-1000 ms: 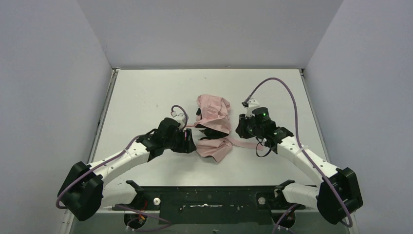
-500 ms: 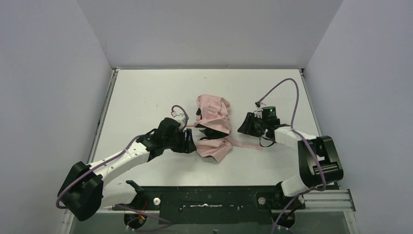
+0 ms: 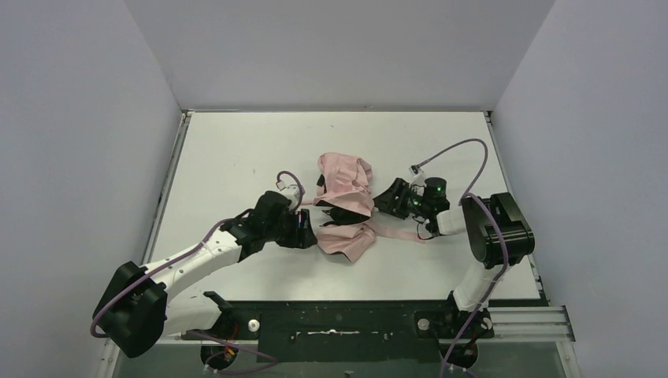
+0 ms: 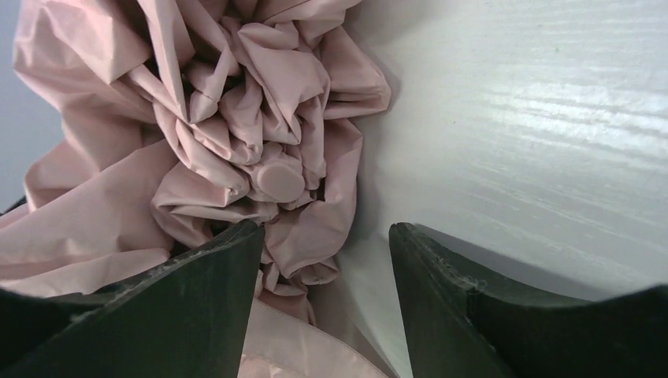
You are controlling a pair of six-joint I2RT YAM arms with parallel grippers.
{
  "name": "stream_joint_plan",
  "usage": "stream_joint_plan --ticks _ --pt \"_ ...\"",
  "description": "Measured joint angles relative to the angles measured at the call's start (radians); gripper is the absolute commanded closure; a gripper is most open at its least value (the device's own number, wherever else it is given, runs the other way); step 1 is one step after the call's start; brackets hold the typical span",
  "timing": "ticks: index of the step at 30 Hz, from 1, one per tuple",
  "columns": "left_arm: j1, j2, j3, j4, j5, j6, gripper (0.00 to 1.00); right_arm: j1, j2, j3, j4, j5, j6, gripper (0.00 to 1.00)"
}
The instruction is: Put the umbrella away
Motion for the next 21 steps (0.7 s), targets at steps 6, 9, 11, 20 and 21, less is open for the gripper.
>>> stream_joint_plan --ticks 6,9,11,20,21 --pt "0.003 -0.001 0.0 0.0 0.0 0.0 0.5 -0.006 0.065 -0.129 0.33 -0.055 0.202 0.36" --pt "0.003 -0.001 0.0 0.0 0.001 0.0 0.5 -0.005 0.113 -0.186 0.51 -0.071 0.307 0.38" --pt "0.003 -0.001 0.0 0.0 0.003 0.0 0.5 -0.005 0.165 -0.214 0.652 -0.086 0.381 0.39" --pt "0.003 -0.001 0.0 0.0 0.003 0.0 0.5 0.003 0.219 -0.307 0.856 -0.104 0.49 0.43" --pt "0.003 -0.001 0.0 0.0 0.003 0.0 0.5 0.003 0.215 -0.315 0.857 -0.106 0.492 0.43"
